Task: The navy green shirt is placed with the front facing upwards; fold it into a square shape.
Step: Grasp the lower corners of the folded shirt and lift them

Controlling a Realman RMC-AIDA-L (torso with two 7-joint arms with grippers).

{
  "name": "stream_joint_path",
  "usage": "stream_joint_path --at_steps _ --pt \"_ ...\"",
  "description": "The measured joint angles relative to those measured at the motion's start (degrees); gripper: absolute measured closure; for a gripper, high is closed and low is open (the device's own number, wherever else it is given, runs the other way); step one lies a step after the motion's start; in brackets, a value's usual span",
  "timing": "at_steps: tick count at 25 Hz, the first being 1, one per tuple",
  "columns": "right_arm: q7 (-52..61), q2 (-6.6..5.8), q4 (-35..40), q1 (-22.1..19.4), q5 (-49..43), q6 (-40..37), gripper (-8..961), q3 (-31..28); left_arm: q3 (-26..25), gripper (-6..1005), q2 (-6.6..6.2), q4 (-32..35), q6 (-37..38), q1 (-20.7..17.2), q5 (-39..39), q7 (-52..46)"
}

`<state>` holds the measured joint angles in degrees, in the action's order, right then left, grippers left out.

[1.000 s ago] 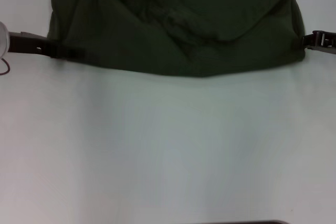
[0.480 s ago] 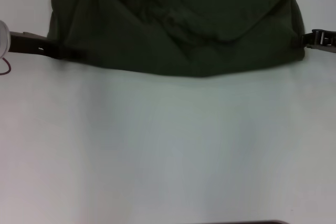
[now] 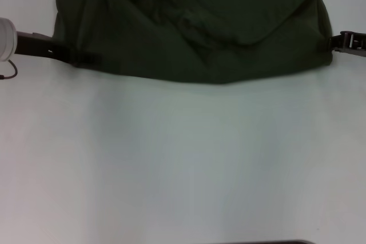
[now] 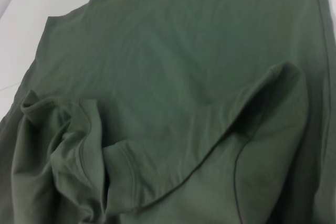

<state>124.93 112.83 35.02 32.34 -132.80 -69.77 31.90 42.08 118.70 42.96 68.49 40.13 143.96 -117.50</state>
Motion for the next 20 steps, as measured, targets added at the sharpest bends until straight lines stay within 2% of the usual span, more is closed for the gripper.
stream_joint_path --at_steps 20 --pt "-0.15 0.00 -0.13 0.04 0.01 0.01 927 0.00 -0.34 159 -0.31 -0.07 -1.60 -0.07 1.29 0.00"
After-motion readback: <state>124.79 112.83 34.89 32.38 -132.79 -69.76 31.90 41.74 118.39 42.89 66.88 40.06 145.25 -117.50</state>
